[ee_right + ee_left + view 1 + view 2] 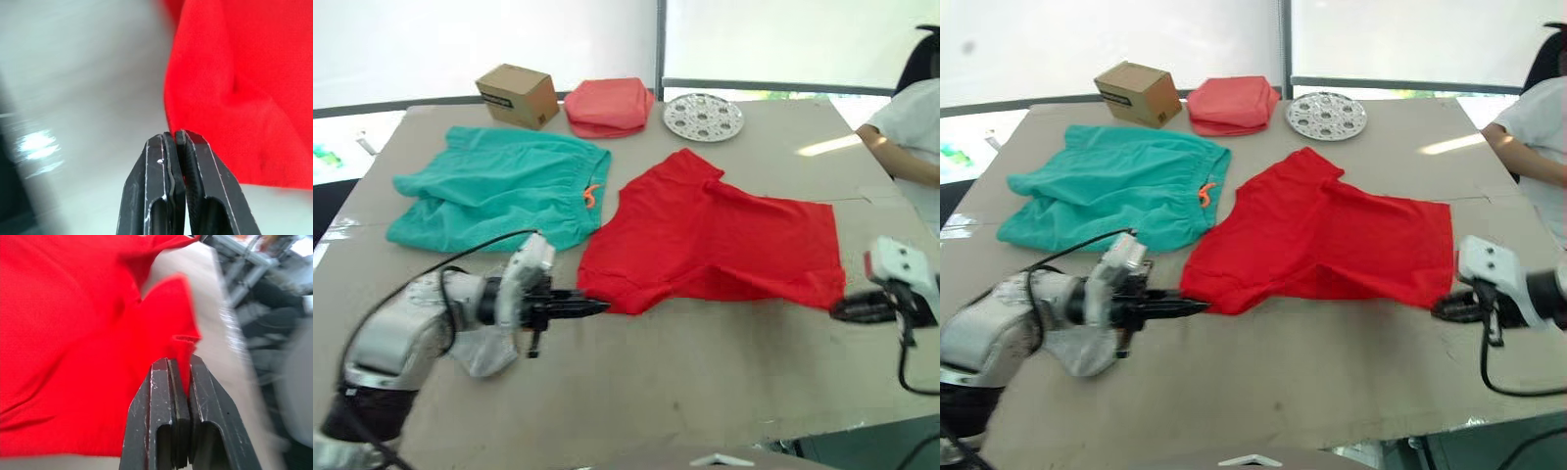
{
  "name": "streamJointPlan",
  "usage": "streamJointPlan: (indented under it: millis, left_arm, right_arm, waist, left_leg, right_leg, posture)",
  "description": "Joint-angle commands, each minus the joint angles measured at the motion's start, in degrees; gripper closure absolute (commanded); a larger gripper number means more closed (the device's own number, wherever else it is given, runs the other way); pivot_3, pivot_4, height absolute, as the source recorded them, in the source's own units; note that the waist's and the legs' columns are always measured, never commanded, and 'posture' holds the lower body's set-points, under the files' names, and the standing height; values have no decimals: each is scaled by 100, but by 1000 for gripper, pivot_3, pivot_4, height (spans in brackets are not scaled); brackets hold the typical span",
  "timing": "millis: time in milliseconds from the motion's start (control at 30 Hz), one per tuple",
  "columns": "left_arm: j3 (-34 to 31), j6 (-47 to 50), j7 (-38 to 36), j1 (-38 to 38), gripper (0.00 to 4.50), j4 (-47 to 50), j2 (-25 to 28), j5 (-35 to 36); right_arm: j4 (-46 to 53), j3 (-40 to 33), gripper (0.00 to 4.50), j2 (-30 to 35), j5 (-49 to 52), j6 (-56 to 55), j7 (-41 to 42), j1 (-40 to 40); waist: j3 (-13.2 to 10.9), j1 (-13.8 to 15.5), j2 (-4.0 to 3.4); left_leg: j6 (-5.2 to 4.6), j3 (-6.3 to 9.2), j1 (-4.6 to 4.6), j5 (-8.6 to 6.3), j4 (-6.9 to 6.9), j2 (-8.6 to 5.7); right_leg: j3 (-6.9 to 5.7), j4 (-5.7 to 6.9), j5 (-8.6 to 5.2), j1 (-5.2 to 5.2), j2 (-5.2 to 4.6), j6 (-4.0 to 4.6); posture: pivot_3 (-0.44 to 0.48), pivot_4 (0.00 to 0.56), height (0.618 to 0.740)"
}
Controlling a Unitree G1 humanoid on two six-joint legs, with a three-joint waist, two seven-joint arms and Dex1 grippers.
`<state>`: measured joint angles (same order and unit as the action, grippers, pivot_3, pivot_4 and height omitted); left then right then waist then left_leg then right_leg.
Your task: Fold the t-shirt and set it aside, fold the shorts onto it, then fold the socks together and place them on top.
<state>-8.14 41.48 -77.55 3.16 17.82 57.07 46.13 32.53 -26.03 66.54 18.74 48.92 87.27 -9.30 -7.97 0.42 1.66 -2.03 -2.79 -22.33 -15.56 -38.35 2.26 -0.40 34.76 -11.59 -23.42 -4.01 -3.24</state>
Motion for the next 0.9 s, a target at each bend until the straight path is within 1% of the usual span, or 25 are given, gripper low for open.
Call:
streamJointPlan:
  millis: [33, 67, 100, 167, 233, 267, 300, 333, 367, 400, 433, 467, 500, 533, 567, 600, 633, 667, 700, 733, 767, 800, 833, 867, 900]
  left_arm:
    - [-877, 1403, -732, -313, 4500, 437, 782, 1647]
    - [-1121, 1825, -822, -325, 4500, 407, 1003, 2111]
    - [-1243, 2035, -808, -267, 4500, 345, 1112, 2356]
    - [-1121, 1941, -388, 174, 4500, 145, 942, 2284]
    - [-625, 1678, 296, 970, 4500, -212, 452, 1757]
    - [-251, 1336, 703, 1460, 4500, -473, 97, 1174]
    - [103, 1003, 1120, 1971, 4500, -814, -265, 572]
    - [408, 619, 1558, 2592, 4500, -1315, -708, -6]
    - [590, 375, 1819, 3012, 4500, -1683, -1007, -382]
    - [671, 114, 2136, 3467, 4500, -2147, -1342, -700]
    - [725, -320, 2528, 4010, 4500, -2770, -1690, -1097]
    - [707, -1074, 2983, 4641, 4500, -3536, -2001, -1566]
    - [573, -1835, 3549, 5312, 4500, -4362, -2251, -1941]
    - [236, -2558, 4079, 6103, 4500, -5212, -2343, -2065]
    - [-44, -3193, 4422, 6766, 4500, -5922, -2307, -2136]
    - [-251, -3588, 4473, 7240, 4500, -6330, -2196, -2128]
    - [-358, -3872, 4248, 7534, 4500, -6397, -2035, -2105]
    - [-376, -4090, 3991, 7696, 4500, -6382, -1924, -2146]
    - [-413, -4217, 3763, 7767, 4500, -6246, -1793, -2163]
    - [-533, -4161, 3577, 7760, 4500, -6053, -1657, -2061]
    - [-632, -3969, 3345, 7591, 4500, -5697, -1512, -1913]
    - [-710, -3727, 3147, 7380, 4500, -5325, -1402, -1762]
    - [-764, -3380, 2988, 7100, 4500, -4885, -1307, -1582]
    - [-796, -3003, 2901, 6813, 4500, -4463, -1241, -1405]
    - [-833, -2352, 2715, 6223, 4500, -3758, -1099, -1023]
  right_arm:
    - [905, -1696, 4470, 131, 791, 869, 484, -719]
    - [968, -2058, 4470, 159, 967, 1049, 523, -811]
    - [966, -2259, 4470, 184, 1043, 1137, 513, -796]
    - [806, -2184, 4470, 258, 1045, 941, 154, -534]
    - [465, -1457, 4470, 287, 872, 434, -595, 75]
    - [195, -843, 4470, 268, 626, 61, -1028, 537]
    - [-151, -144, 4470, 217, 303, -276, -1451, 1100]
    - [-647, 675, 4470, 57, -182, -642, -1895, 1857]
    - [-1012, 1241, 4470, -52, -506, -884, -2180, 2395]
    - [-1478, 1758, 4470, -263, -835, -1042, -2465, 3016]
    - [-2161, 2243, 4470, -607, -1252, -1294, -2856, 3774]
    - [-3030, 2677, 4470, -952, -1740, -1735, -3299, 4638]
    - [-3887, 3052, 4470, -1233, -2214, -2307, -3681, 5451]
    - [-4796, 3231, 4470, -1548, -2572, -2943, -4270, 6428]
    - [-5478, 3318, 4470, -1737, -2713, -3434, -4491, 7209]
    - [-5898, 3316, 4470, -1841, -2760, -3748, -4632, 7784]
    - [-6169, 3270, 4470, -1852, -2779, -3954, -4763, 8226]
    - [-6368, 3269, 4470, -1805, -2798, -4135, -4725, 8484]
    - [-6452, 3247, 4470, -1714, -2819, -4316, -4711, 8641]
    - [-6451, 3173, 4470, -1609, -2800, -4372, -4706, 8690]
    - [-6298, 3084, 4470, -1497, -2736, -4353, -4625, 8578]
    - [-6123, 2996, 4470, -1411, -2662, -4341, -4557, 8427]
    - [-5920, 2894, 4470, -1340, -2569, -4353, -4484, 8229]
    - [-5748, 2807, 4470, -1285, -2513, -4353, -4447, 8028]
    - [-5447, 2692, 4470, -1196, -2415, -4184, -4325, 7623]
  waist:
    - [-3, 7, 7]
    - [-4, 15, 9]
    - [-8, 30, 6]
    - [-11, 44, -6]
    - [-13, 63, -12]
    - [-12, 68, -10]
    - [-11, 71, 1]
    - [-10, 67, 15]
    - [-14, 69, 27]
    - [-21, 49, 40]
    - [-22, 35, 50]
    - [-25, 13, 58]
    - [-30, -3, 62]
    - [-48, -76, 61]
    - [-50, -86, 59]
    - [-54, -122, 54]
    - [-60, -181, 50]
    - [-57, -215, 47]
    - [-44, -254, 44]
    - [-29, -262, 45]
    - [5, -253, 40]
    - [26, -247, 29]
    - [51, -244, 6]
    - [59, -242, -8]
    - [57, -231, -15]
  left_leg:
    - [1, -1, 0, 0, -2, 4]
    - [1, -1, 6, 0, -3, 11]
    - [2, 0, 14, -1, -3, 16]
    - [5, -2, 24, -2, -4, 15]
    - [28, -2, 38, -15, -4, 6]
    - [29, -1, 43, -16, -4, 3]
    - [29, 0, 48, -16, -4, -3]
    - [29, 0, 45, -15, -6, -9]
    - [29, -1, 49, -14, -9, -17]
    - [10, 1, 38, 2, -20, -26]
    - [7, -1, 30, 9, -19, -30]
    - [6, -5, 26, 13, -23, -37]
    - [6, -3, 16, 15, -23, -44]
    - [10, -6, 3, 18, -17, -45]
    - [51, -6, -38, 43, -5, -48]
    - [59, -4, -60, 49, 4, -49]
    - [71, 3, -68, 64, 39, -51]
    - [72, -8, -92, 63, 43, -50]
    - [89, 0, -111, 74, 96, -57]
    - [89, 13, -102, 73, 130, -53]
    - [88, 13, -80, 73, 137, -48]
    - [84, 7, -47, 70, 140, -41]
    - [69, -1, -29, 60, 139, -28]
    - [26, -17, -20, 31, 140, -9]
    - [3, -28, -21, 5, 138, 0]
  right_leg:
    - [4, 0, -1, -1, -3, -3]
    - [3, 1, -1, -1, -4, -3]
    - [3, 1, -1, 3, -5, -3]
    - [3, 2, -2, 6, -13, -4]
    - [3, -1, -2, 21, -21, -4]
    - [3, -3, -2, 26, -24, -3]
    - [4, -4, -2, 33, -26, -3]
    - [4, -5, 0, 36, -25, -1]
    - [5, -8, 0, 42, -23, -1]
    - [4, -12, 2, 45, -13, 1]
    - [10, -18, 11, 42, -7, 15]
    - [15, -16, 34, 44, -2, 44]
    - [17, -13, 38, 35, 1, 42]
    - [22, -13, 41, 22, 3, 39]
    - [23, -10, 45, -27, 4, 35]
    - [22, -15, 55, -47, 5, 18]
    - [22, -10, 68, -64, 5, 3]
    - [23, 1, 67, -106, 5, 2]
    - [17, -28, 67, -136, -1, 2]
    - [-17, -26, 67, -142, -3, 2]
    - [-66, 3, 67, -135, -12, 2]
    - [-129, 14, 67, -101, -27, 1]
    - [-163, 12, 66, -75, -30, 0]
    - [-204, 8, 64, -54, -28, -2]
    - [-218, 6, 56, -44, -29, -13]
  posture:
    - [0, 150, 740]
    - [0, 150, 740]
    - [0, 150, 740]
    - [0, 150, 740]
    - [0, 150, 740]
    - [0, 150, 740]
    - [0, 150, 740]
    - [0, 150, 740]
    - [0, 150, 740]
    - [0, 150, 740]
    - [0, 150, 740]
    - [0, 150, 740]
    - [0, 150, 740]
    - [0, 150, 740]
    - [0, 150, 740]
    - [0, 150, 740]
    - [0, 150, 740]
    - [0, 150, 740]
    - [0, 150, 740]
    - [0, 150, 740]
    - [0, 150, 740]
    - [0, 150, 740]
    - [0, 150, 740]
    - [0, 150, 740]
    - [0, 150, 740]
